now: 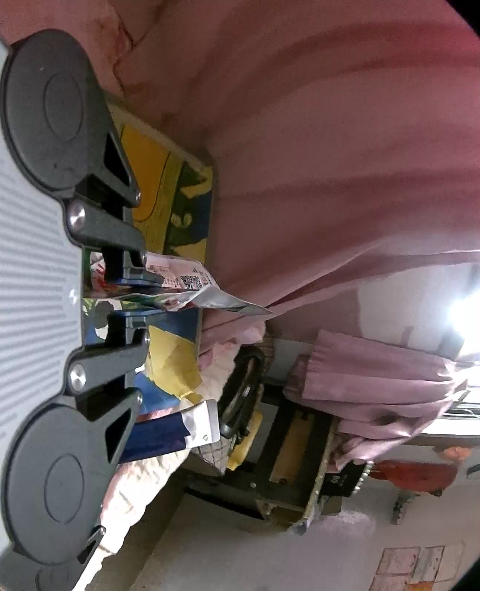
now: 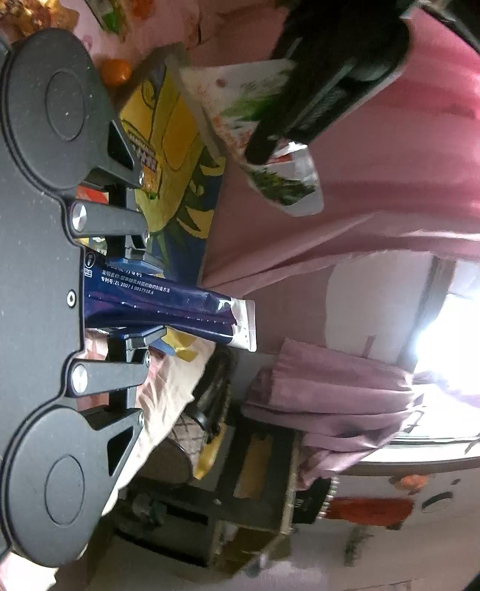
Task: Organize snacks
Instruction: 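Lift both packets and carry them into the cartoon tray, then open both tools to release the packets and withdraw from the tray, then move both open tools toward the snacks on the bedspread, then grasp the green tube stick with the left tool while the right tool grasps the gold pouch, then carry the green stick and gold pouch into the cartoon tray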
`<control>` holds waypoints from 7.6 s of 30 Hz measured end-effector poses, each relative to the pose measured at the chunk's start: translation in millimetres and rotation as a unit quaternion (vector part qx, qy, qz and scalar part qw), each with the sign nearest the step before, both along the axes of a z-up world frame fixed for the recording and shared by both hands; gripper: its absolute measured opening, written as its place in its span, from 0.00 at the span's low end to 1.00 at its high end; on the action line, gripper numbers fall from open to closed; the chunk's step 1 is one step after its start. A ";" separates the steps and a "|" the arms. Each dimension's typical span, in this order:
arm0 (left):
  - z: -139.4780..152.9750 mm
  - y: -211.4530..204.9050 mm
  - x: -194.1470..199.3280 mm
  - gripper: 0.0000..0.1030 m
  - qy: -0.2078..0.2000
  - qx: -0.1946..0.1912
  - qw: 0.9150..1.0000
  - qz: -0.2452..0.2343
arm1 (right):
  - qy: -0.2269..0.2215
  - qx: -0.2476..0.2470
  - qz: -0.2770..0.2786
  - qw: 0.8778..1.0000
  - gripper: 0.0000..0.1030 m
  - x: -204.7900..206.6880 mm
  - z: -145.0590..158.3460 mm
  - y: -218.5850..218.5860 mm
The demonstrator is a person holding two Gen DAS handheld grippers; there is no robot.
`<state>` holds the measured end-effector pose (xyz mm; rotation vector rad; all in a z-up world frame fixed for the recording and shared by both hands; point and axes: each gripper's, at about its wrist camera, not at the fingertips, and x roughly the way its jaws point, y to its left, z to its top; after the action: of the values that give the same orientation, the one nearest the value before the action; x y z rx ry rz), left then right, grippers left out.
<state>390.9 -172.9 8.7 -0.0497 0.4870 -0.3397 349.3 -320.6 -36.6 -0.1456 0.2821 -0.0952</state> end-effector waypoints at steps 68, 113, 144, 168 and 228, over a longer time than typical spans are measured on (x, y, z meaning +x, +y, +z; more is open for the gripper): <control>30.3 79.3 -138.3 1.00 -0.070 -0.037 0.990 0.113 | -0.096 0.078 -0.013 0.992 0.99 -107.1 80.2 -0.3; -71.3 185.8 -225.4 1.00 0.083 0.041 0.988 0.123 | 0.154 0.103 0.049 0.982 0.99 -170.7 10.1 103.0; -85.2 174.3 -138.5 0.99 0.134 0.047 0.989 0.048 | 0.196 0.046 0.101 0.974 0.99 -116.9 -35.4 142.7; -97.8 166.0 -96.8 0.52 0.166 0.041 0.985 0.034 | 0.202 0.043 0.123 0.971 0.83 -64.7 -62.9 160.6; 19.2 77.6 -80.4 0.18 0.091 -0.034 0.994 0.055 | -0.027 0.009 0.033 0.999 0.60 -89.7 45.8 42.5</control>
<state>310.5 -95.3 27.9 -0.1737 0.6508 -0.2434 259.6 -278.1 9.2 -0.1334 0.2233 -0.0310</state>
